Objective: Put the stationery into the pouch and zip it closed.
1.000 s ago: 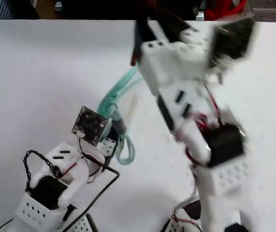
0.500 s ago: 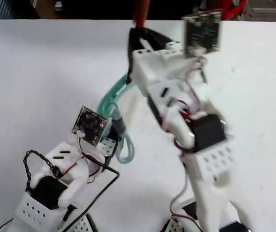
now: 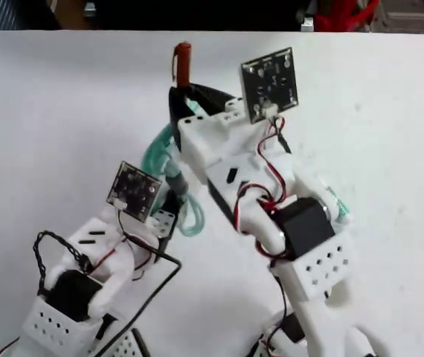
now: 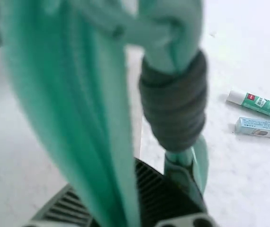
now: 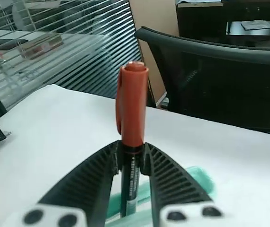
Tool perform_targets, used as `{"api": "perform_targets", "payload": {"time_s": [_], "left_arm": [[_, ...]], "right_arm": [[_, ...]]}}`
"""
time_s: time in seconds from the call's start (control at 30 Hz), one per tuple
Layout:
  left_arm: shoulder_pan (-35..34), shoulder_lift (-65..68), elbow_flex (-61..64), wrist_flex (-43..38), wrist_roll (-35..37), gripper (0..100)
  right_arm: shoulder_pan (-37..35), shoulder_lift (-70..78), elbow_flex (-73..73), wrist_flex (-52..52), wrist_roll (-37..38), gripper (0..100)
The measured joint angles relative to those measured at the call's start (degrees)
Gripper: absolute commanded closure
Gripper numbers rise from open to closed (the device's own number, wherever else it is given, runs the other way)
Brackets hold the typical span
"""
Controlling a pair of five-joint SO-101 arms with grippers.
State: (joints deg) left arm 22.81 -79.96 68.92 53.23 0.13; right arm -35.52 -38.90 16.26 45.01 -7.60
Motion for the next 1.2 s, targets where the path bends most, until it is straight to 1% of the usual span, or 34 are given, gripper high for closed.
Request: {"api": "perform_targets", "payload": {"time_s": [0.17,0.23,0.27,0.37,0.43,0.57,0.7,0.77,0.87,0.9,0.97,1.1,1.2], "left_arm": [[0.0,0.0,0.0,0.0,-0.1,98],[0.0,0.0,0.0,0.0,-0.1,98],[0.0,0.0,0.0,0.0,-0.1,98],[0.0,0.0,0.0,0.0,-0.1,98],[0.0,0.0,0.0,0.0,-0.2,98],[0.1,0.0,0.0,-0.1,-0.2,98],[0.0,0.0,0.0,-0.1,-0.2,98],[-0.1,0.0,0.0,-0.1,-0.2,98],[-0.2,0.0,0.0,-0.1,-0.2,98],[-0.3,0.0,0.0,-0.1,-0.2,98],[-1.1,0.0,0.0,-0.1,-0.1,98],[-3.3,0.0,0.0,-0.1,0.0,98],[-3.7,0.0,0.0,-0.1,0.0,98]], "right_arm": [[6.0,3.7,0.0,0.5,-0.2,98.1],[7.0,4.6,0.0,2.3,-0.2,96.9],[7.1,5.0,0.0,3.6,-0.2,93.7],[6.6,5.5,0.0,6.6,-0.2,76.3],[6.5,5.4,-0.3,8.2,-0.2,68.1],[6.8,5.4,-4.4,13.0,-0.2,67.6],[10.3,5.3,-12.1,19.5,-0.2,67.6],[13.3,5.0,-15.4,22.0,-0.2,67.6],[19.7,4.3,-18.5,25.5,-0.2,67.7],[22.3,4.3,-19.1,27.0,0.8,68.2],[28.3,4.4,-18.8,29.7,5.3,71.8],[37.9,6.6,-12.7,31.0,17.9,82.0],[43.3,9.6,-6.4,31.0,28.1,84.6]]}}
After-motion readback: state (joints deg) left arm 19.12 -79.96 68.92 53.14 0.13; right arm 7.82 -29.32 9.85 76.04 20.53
